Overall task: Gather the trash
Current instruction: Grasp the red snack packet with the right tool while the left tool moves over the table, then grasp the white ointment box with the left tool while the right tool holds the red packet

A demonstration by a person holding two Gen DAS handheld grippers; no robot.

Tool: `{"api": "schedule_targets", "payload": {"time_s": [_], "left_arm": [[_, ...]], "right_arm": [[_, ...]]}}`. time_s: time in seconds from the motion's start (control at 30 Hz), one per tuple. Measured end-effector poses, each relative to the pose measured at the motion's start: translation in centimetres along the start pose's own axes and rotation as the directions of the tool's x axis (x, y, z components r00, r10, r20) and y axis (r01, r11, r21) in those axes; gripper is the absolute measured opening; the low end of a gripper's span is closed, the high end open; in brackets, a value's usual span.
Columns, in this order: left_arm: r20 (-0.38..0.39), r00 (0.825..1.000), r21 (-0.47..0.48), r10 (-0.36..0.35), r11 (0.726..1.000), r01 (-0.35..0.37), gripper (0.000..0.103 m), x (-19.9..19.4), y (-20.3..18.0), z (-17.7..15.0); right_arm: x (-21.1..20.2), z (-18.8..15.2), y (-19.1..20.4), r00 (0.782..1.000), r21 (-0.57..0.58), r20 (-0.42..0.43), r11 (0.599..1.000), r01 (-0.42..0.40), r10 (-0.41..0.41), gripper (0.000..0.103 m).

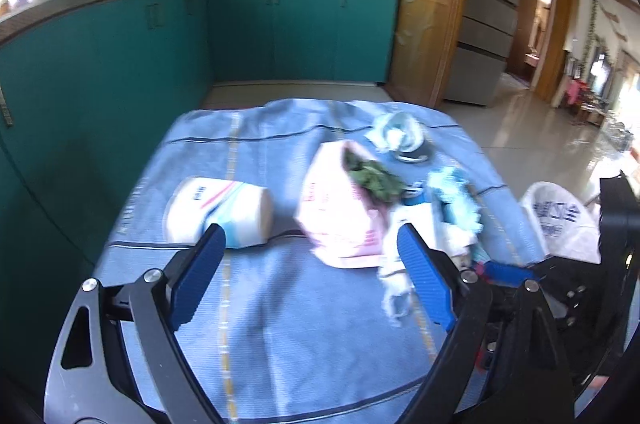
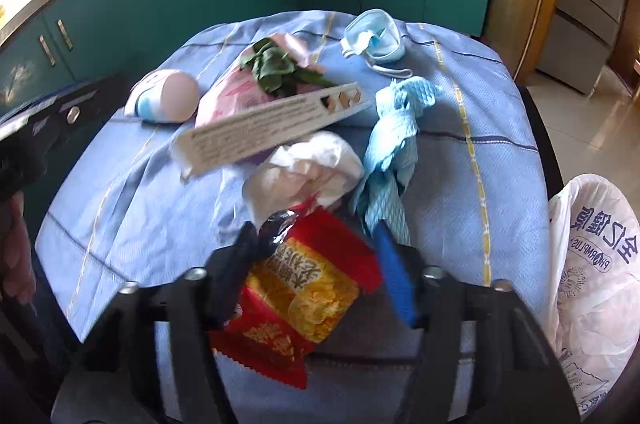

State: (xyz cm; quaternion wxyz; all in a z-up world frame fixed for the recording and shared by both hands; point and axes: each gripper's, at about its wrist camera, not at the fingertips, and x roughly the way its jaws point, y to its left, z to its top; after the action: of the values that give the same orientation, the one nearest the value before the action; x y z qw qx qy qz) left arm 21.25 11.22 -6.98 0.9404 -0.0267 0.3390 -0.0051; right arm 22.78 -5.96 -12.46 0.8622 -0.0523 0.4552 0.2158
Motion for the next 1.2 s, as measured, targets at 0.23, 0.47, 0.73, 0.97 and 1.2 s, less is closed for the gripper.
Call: {"api": "schedule_targets", "payload": {"time_s": [0.23, 0.47, 0.73, 0.97, 1.2], "left_arm": [[-0.12, 0.979, 0.048, -0.164, 0.984, 0.171, 0.09, 3.0, -3.8, 0.1], [-0.209, 0.951, 0.015, -0.227, 0.972, 0.235, 0.069, 5.6, -5.0, -0.7], [-0.225, 0.952, 0.043, -0.209, 0.974, 0.224, 0.044, 5.5, -5.0, -2.0], [-0.228, 0.959, 0.112, -0.169, 0.974, 0.198, 0.048, 1.6, -4.2, -4.3], [-0.231, 0.96, 0.091, -0.159, 0.979, 0.184, 0.083, 0.1, -1.7, -4.7]], "right_arm": [[-2.2, -2.0, -2.5, 0.998, 0.051, 0.008, 0.996, 0.067, -0.067, 0.048], [-3.4, -3.3, -4.1, 0.993, 0.076, 0.024, 0.99, 0.117, -0.119, 0.081], [-3.1, -4.2, -4.2, 0.987, 0.065, 0.003, 0.985, 0.159, -0.159, 0.082], [-3.0, -4.7, -3.9, 0.986, 0.042, -0.007, 0.985, 0.17, -0.169, 0.082], [-2.3, -4.7, -3.6, 0.986, 0.027, -0.02, 0.986, 0.167, -0.167, 0.088]]}}
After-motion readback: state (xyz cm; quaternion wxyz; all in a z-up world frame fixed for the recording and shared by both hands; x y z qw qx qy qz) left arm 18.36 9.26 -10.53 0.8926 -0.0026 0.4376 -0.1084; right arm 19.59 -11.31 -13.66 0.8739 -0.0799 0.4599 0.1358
